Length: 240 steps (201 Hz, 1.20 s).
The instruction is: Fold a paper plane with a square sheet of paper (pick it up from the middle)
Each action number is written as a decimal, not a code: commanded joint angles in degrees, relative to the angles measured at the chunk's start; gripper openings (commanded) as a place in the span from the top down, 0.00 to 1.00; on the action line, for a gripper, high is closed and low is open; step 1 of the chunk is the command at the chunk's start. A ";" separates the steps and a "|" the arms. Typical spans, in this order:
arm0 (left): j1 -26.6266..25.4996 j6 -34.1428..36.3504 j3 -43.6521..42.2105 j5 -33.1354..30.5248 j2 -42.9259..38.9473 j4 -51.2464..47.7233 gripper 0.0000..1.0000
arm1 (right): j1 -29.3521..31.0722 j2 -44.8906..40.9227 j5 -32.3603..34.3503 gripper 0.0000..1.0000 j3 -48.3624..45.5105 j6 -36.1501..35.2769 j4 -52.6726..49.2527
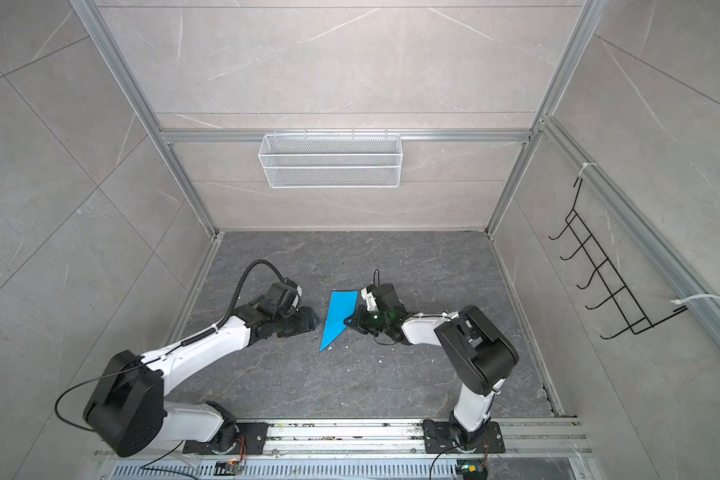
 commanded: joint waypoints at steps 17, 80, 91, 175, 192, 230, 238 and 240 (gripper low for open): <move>-1.27 7.81 -5.98 4.03 -4.70 14.89 0.22 | -0.25 -3.57 8.43 1.00 -3.11 7.19 -8.69; -10.48 27.10 -7.71 -2.76 0.19 25.54 0.04 | -0.56 -7.34 13.42 1.00 -4.04 16.21 -12.87; -11.33 29.72 -8.34 -3.13 0.96 27.89 0.04 | -0.56 -8.21 13.61 1.00 -3.23 16.52 -14.91; -12.88 47.12 -14.36 -1.38 9.41 48.37 0.10 | -0.57 -6.23 11.69 0.99 2.80 17.47 -19.84; -13.17 49.91 -15.01 -2.03 10.85 51.50 0.11 | -0.58 -5.78 11.46 0.99 3.71 17.77 -20.42; -14.35 56.08 -15.78 -4.33 16.24 60.30 0.14 | -0.70 -5.35 10.31 0.97 4.65 18.63 -20.51; -14.69 57.83 -16.06 -5.77 18.19 63.11 0.15 | -0.65 -5.33 10.16 0.97 4.89 18.69 -20.68; -14.77 58.11 -16.08 -6.05 18.62 63.71 0.15 | -0.69 -5.40 10.13 0.97 4.96 18.65 -20.80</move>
